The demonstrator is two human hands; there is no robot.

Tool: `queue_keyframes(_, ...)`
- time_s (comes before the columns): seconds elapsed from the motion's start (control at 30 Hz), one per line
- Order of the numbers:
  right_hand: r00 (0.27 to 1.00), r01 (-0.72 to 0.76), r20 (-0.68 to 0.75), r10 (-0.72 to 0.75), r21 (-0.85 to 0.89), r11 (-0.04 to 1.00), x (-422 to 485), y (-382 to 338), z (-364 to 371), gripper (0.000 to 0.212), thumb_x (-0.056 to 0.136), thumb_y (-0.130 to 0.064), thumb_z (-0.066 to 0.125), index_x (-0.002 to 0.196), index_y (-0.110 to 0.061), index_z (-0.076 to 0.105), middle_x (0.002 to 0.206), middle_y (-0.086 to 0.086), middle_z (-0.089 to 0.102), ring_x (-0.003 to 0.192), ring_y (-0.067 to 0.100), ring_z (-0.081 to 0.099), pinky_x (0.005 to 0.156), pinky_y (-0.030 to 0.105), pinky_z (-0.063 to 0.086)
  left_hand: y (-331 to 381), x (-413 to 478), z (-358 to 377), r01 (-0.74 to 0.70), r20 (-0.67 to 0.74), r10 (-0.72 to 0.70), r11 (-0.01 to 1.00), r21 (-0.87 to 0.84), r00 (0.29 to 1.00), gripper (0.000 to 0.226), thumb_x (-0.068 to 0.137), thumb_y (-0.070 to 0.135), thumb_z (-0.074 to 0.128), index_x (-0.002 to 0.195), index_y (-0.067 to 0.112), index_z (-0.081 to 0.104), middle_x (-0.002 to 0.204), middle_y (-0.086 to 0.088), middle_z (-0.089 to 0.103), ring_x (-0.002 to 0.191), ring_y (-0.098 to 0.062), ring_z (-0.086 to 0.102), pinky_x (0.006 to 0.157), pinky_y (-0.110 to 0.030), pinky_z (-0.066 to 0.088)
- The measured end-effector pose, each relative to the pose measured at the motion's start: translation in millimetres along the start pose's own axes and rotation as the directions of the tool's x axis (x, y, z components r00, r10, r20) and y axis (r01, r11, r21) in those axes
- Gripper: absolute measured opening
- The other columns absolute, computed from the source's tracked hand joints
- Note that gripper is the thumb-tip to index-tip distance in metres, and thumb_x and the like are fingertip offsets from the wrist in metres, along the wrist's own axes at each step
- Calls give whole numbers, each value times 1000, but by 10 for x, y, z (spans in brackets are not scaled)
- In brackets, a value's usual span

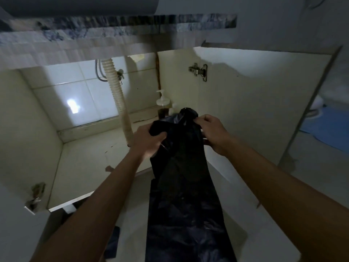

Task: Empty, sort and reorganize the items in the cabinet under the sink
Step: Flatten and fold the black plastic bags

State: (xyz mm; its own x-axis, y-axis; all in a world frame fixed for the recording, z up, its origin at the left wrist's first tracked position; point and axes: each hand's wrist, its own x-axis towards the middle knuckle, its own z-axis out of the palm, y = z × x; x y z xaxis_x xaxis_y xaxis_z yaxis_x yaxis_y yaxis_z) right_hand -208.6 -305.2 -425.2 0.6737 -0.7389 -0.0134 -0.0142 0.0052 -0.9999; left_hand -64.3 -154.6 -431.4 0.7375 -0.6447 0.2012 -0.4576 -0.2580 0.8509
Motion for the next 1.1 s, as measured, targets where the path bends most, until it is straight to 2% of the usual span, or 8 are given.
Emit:
queue_keyframes(0.1,985,69,-134,-112,-294,953,48,138,-247,27,98,-41,55,98,-15,60,90,4,68,79,19,65,65,29,50,143,90,-40,-3,-156,-20,989,-145,987,11,87,16,69,98,12,69,72,1,64,53,-3,58,47,-18,43)
queue_keyframes(0.27,936,135,-249,-251,-403,905,5,322,-498,26,92,-48,61,93,-23,62,83,1,72,75,20,70,74,39,56,299,295,-182,-75,-328,61,997,-30,943,9,82,18,68,81,8,68,65,-1,58,57,-9,50,50,-22,39)
queue_keyframes(0.5,904,375,59,-423,-582,722,-137,256,-403,90,59,-71,81,134,-40,41,126,-10,55,113,8,56,93,27,48,542,327,-45,-288,-44,289,957,36,956,13,86,26,73,89,14,72,60,7,56,46,1,44,49,-18,35)
queue_keyframes(0.57,879,417,71,-471,-594,688,-111,205,-312,74,71,-63,77,134,-36,49,124,-7,59,111,8,57,92,28,48,601,309,15,-369,52,367,929,30,929,14,86,25,74,91,11,72,66,0,61,55,-4,49,58,-22,38)
queue_keyframes(0.67,881,356,-88,-465,-523,774,-67,132,-277,22,88,-43,70,94,-22,73,85,-3,72,79,10,65,72,29,51,633,274,38,-415,141,398,901,129,907,10,88,28,72,86,19,70,66,7,61,54,3,50,57,-13,37)
queue_keyframes(0.73,907,302,-100,-408,-521,799,-56,128,-335,24,90,-41,68,82,-18,71,73,-2,69,70,10,64,64,28,46,599,269,31,-408,159,382,893,191,910,10,88,31,72,88,21,71,70,10,63,55,6,52,52,-6,35)
queue_keyframes(0.87,881,428,66,-468,-532,731,-121,49,-394,31,85,-46,72,112,-32,72,102,-15,73,98,0,67,85,22,53,594,256,53,-440,169,411,875,203,896,7,89,32,71,89,25,71,77,15,65,68,8,54,58,-6,35)
queue_keyframes(1.1,929,231,-185,-321,-386,893,-78,-115,-521,23,91,-40,68,89,-18,76,82,-4,74,78,10,69,69,27,54,159,302,7,-380,267,298,857,348,917,17,83,40,74,95,28,75,93,6,71,87,-14,64,73,-31,45)
